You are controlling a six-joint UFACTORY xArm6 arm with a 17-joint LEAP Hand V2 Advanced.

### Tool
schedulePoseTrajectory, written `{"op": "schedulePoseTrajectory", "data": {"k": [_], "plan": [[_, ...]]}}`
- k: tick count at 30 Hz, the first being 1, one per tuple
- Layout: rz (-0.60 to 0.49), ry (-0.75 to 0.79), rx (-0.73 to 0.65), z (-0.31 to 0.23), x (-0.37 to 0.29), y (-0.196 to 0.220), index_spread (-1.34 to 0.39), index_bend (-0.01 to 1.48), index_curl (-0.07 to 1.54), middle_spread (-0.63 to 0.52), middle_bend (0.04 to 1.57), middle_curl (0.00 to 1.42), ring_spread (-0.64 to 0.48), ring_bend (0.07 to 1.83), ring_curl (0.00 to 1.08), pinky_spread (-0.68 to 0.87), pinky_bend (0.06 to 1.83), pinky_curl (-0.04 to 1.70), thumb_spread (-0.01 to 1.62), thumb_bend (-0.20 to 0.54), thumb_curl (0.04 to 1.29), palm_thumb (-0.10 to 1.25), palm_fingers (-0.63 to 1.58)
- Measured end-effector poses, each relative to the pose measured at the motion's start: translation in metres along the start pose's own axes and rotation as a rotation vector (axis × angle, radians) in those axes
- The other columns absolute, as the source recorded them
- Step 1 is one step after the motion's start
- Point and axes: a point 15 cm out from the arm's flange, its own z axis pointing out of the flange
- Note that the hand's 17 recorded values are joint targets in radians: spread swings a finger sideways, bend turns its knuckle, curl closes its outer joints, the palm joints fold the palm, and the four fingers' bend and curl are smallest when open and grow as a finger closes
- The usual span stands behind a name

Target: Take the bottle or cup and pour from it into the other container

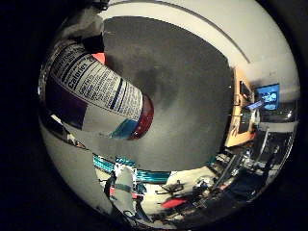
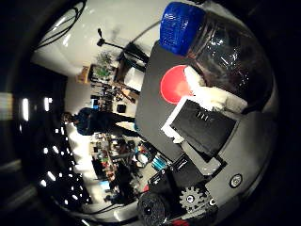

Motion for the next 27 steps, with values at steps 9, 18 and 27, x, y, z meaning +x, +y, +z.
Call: {"op": "schedulePoseTrajectory", "data": {"k": [9, 18, 27], "plan": [[-0.151, 0.284, -0.111, 0.034, -0.039, -0.025, -0.17, 1.2, 0.76, -0.08, 1.37, 0.7, -0.17, 1.44, 0.66, -0.23, 1.24, 0.96, 0.37, -0.02, 0.98, 1.07, 1.15], [-0.259, 0.558, -0.164, 0.045, -0.048, -0.061, -0.17, 1.2, 0.76, -0.08, 1.37, 0.7, -0.17, 1.44, 0.66, -0.23, 1.22, 0.99, 0.37, -0.021, 0.97, 1.06, 1.15], [-0.37, 0.793, -0.223, 0.04, -0.076, -0.082, -0.17, 1.19, 0.76, -0.09, 1.37, 0.71, -0.17, 1.44, 0.67, -0.23, 1.21, 1.0, 0.37, -0.021, 0.97, 1.05, 1.15]]}}
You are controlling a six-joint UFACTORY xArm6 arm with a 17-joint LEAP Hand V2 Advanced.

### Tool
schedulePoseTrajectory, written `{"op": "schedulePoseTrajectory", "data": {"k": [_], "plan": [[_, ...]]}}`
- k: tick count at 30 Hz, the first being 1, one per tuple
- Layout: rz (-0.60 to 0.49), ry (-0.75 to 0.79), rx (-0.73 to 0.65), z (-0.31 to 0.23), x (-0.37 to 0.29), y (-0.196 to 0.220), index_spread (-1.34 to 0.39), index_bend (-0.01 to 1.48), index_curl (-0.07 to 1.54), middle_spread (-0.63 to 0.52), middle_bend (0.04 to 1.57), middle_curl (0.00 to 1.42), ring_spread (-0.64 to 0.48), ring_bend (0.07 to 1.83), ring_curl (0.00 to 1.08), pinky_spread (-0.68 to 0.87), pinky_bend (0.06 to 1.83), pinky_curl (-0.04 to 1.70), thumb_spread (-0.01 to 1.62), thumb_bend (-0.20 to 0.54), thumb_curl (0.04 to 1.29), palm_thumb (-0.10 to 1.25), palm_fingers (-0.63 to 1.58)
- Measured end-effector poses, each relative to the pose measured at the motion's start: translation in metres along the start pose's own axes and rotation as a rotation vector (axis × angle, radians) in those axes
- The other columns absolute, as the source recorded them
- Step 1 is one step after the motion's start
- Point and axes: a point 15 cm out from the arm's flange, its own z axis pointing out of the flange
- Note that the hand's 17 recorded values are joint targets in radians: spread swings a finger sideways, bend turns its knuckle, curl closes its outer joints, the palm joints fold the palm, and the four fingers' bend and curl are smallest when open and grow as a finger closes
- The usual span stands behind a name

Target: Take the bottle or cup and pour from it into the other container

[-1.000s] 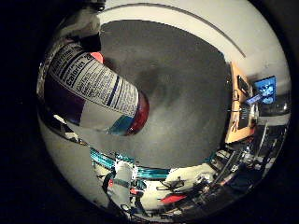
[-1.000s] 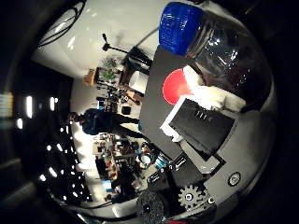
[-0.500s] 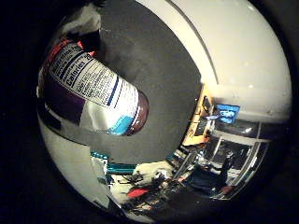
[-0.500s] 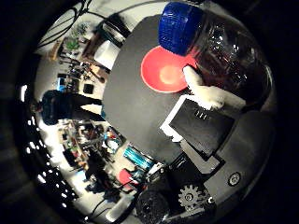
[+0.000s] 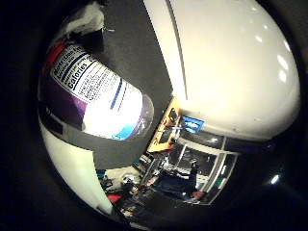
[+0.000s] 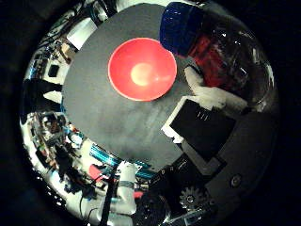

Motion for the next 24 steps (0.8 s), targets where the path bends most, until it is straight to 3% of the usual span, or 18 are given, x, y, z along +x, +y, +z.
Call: {"op": "schedulePoseTrajectory", "data": {"k": [11, 24], "plan": [[-0.091, 0.173, -0.083, -0.005, -0.018, -0.009, -0.17, 1.19, 0.77, -0.09, 1.36, 0.71, -0.17, 1.43, 0.67, -0.23, 1.21, 1.0, 0.38, -0.021, 0.97, 1.04, 1.15], [-0.114, 0.212, -0.085, -0.014, -0.03, -0.013, -0.18, 1.19, 0.77, -0.09, 1.36, 0.72, -0.17, 1.42, 0.68, -0.25, 1.21, 1.0, 0.39, -0.022, 0.97, 1.03, 1.15]]}}
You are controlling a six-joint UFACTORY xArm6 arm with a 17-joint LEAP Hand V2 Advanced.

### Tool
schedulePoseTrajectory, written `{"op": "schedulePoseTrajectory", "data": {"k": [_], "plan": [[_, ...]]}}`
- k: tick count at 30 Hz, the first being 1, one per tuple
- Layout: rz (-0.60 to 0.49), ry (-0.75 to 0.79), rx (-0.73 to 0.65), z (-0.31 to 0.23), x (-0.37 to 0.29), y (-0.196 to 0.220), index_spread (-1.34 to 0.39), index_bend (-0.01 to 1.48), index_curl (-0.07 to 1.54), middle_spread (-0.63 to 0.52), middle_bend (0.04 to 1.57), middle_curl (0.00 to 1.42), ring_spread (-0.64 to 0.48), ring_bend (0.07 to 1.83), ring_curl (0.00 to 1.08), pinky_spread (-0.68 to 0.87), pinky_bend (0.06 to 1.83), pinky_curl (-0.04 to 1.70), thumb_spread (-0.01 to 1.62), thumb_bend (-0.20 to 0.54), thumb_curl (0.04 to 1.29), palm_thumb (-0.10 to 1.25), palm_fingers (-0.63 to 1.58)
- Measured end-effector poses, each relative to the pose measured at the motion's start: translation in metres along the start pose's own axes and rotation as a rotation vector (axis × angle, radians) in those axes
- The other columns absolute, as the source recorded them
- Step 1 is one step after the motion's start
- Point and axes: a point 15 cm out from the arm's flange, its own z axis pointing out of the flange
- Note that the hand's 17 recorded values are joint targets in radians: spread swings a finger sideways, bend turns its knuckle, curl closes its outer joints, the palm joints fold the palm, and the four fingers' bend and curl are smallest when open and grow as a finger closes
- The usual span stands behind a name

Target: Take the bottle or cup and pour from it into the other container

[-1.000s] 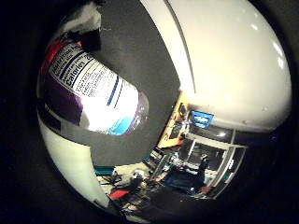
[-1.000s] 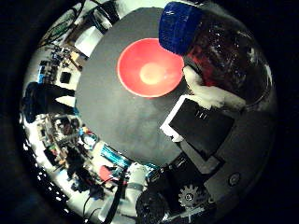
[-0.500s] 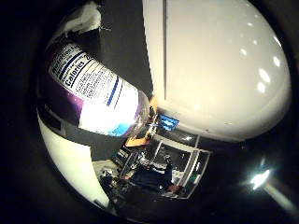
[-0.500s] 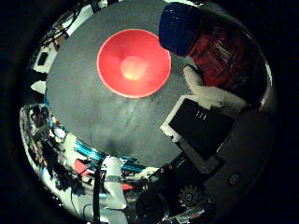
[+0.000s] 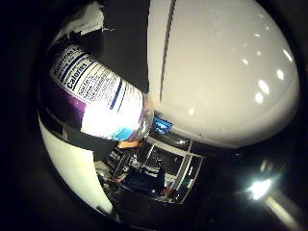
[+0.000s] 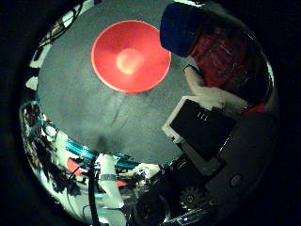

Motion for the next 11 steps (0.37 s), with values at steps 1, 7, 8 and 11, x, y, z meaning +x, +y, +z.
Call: {"op": "schedulePoseTrajectory", "data": {"k": [1, 7, 8, 11], "plan": [[0.003, 0.0, 0.001, -0.001, -0.0001, 0.0002, -0.18, 1.19, 0.77, -0.09, 1.36, 0.72, -0.17, 1.42, 0.68, -0.25, 1.21, 1.0, 0.39, -0.021, 0.97, 1.03, 1.15], [0.004, -0.003, 0.003, -0.0017, -0.0001, 0.0007, -0.18, 1.18, 0.77, -0.09, 1.36, 0.72, -0.17, 1.42, 0.68, -0.25, 1.21, 1.0, 0.39, -0.021, 0.97, 1.03, 1.15], [0.006, -0.003, 0.004, -0.0019, 0.0006, 0.0011, -0.18, 1.18, 0.77, -0.09, 1.36, 0.72, -0.17, 1.42, 0.68, -0.25, 1.21, 1.0, 0.39, -0.021, 0.97, 1.03, 1.15], [0.012, -0.011, 0.008, -0.0028, 0.0035, 0.0038, -0.18, 1.18, 0.77, -0.09, 1.36, 0.72, -0.17, 1.42, 0.68, -0.25, 1.21, 1.0, 0.39, -0.021, 0.97, 1.03, 1.15]]}}
